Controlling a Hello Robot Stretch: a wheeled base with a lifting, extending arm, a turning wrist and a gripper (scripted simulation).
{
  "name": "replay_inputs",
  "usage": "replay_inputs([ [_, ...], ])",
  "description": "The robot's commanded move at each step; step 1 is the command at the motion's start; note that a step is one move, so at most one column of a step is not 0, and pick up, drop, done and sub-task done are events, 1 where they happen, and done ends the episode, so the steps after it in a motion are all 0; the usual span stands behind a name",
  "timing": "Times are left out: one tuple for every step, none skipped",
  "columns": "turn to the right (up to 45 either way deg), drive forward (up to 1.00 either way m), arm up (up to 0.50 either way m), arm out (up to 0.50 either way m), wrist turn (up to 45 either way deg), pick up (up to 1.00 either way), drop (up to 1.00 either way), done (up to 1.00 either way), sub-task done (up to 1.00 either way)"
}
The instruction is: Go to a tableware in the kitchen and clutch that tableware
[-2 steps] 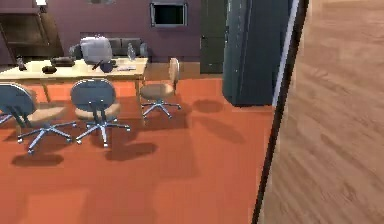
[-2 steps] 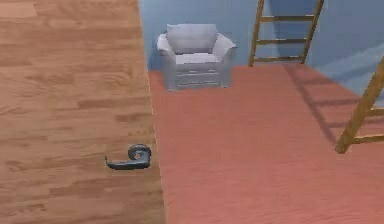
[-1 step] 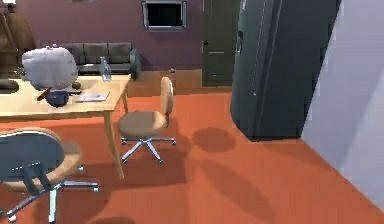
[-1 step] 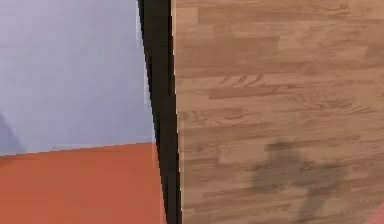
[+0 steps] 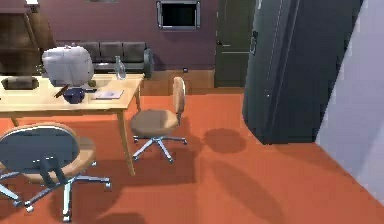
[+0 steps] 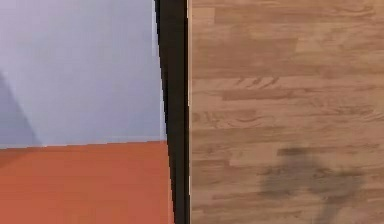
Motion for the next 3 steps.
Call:
replay_inputs([
  [0.0, 0.35, 0.0, 0.0, 0.0, 0.0, 0.0, 0.0, 0.0],
  [-9.0, 0.0, 0.0, 0.0, 0.0, 0.0, 0.0, 0.0, 0.0],
  [0.0, 0.65, 0.0, 0.0, 0.0, 0.0, 0.0, 0.0, 0.0],
])
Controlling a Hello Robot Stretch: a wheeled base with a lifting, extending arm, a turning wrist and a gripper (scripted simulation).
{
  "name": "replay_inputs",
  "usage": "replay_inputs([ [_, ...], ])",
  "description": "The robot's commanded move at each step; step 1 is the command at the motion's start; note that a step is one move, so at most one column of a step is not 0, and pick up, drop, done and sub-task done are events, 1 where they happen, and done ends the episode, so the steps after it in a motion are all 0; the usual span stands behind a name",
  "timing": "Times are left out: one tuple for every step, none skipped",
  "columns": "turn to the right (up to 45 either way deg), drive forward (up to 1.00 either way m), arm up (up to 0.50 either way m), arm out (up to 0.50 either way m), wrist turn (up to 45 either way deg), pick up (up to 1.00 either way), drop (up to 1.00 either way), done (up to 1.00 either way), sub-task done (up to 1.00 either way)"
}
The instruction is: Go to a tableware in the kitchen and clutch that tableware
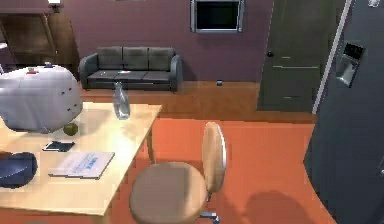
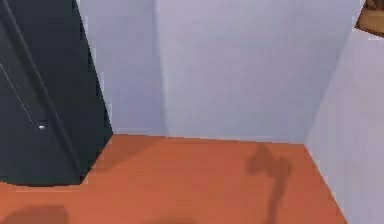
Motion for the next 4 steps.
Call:
replay_inputs([
  [-45.0, 0.0, 0.0, 0.0, 0.0, 0.0, 0.0, 0.0, 0.0],
  [-45.0, 0.0, 0.0, 0.0, 0.0, 0.0, 0.0, 0.0, 0.0],
  [-42.0, 0.0, 0.0, 0.0, 0.0, 0.0, 0.0, 0.0, 0.0],
  [45.0, 0.0, 0.0, 0.0, 0.0, 0.0, 0.0, 0.0, 0.0],
])
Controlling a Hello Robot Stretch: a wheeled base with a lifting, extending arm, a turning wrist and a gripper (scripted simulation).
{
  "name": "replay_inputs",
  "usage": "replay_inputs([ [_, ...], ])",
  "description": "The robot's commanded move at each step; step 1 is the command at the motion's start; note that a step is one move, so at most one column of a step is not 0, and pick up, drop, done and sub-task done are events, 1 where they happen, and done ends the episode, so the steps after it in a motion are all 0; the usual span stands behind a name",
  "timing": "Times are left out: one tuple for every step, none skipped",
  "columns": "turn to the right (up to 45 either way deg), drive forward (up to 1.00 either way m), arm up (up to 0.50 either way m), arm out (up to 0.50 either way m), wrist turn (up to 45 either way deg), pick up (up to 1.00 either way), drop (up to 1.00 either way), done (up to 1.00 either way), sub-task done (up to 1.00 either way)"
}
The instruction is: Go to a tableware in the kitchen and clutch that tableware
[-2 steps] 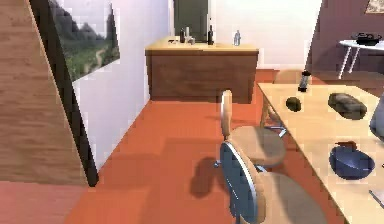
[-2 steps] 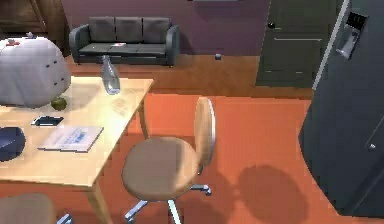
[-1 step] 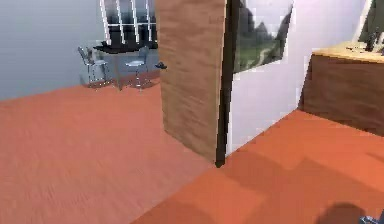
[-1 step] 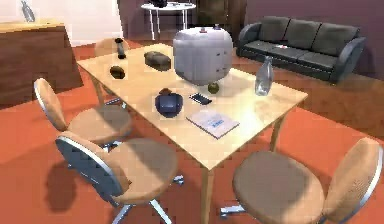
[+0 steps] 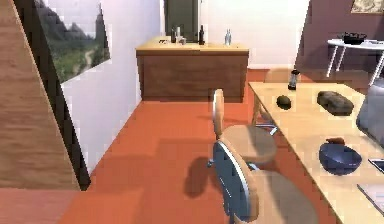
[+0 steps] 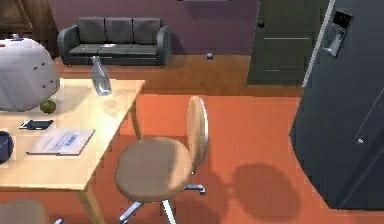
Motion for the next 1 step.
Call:
replay_inputs([
  [45.0, 0.0, 0.0, 0.0, 0.0, 0.0, 0.0, 0.0, 0.0],
])
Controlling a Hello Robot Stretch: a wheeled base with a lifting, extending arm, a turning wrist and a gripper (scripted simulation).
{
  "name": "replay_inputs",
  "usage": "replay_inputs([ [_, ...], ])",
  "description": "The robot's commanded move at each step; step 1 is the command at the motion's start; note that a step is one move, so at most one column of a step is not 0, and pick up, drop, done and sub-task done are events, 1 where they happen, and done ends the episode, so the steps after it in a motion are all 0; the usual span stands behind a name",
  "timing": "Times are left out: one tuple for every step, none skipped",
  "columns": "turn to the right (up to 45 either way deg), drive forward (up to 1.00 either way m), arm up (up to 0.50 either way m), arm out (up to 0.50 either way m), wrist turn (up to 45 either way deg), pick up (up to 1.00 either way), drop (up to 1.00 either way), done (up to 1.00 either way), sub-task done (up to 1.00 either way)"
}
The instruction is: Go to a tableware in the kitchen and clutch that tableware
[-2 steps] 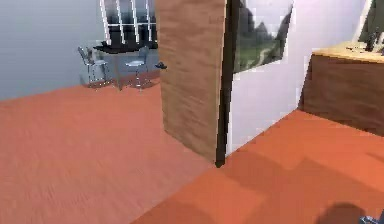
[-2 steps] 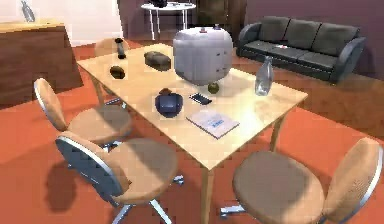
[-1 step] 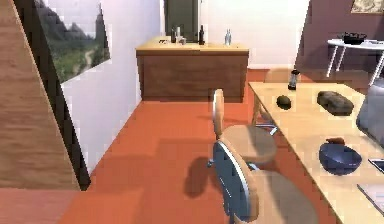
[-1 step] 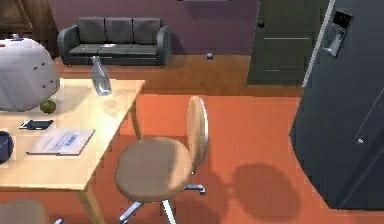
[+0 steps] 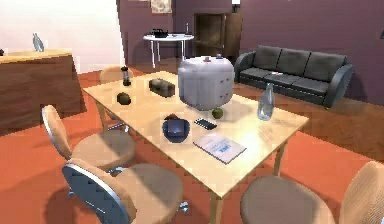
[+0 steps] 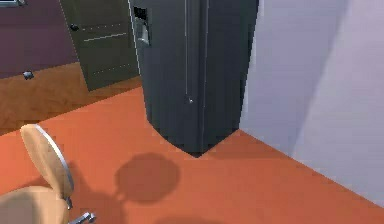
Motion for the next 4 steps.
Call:
replay_inputs([
  [9.0, 0.0, 0.0, 0.0, 0.0, 0.0, 0.0, 0.0, 0.0],
  [0.0, 0.4, 0.0, 0.0, 0.0, 0.0, 0.0, 0.0, 0.0],
  [-45.0, 0.0, 0.0, 0.0, 0.0, 0.0, 0.0, 0.0, 0.0],
  [-45.0, 0.0, 0.0, 0.0, 0.0, 0.0, 0.0, 0.0, 0.0],
])
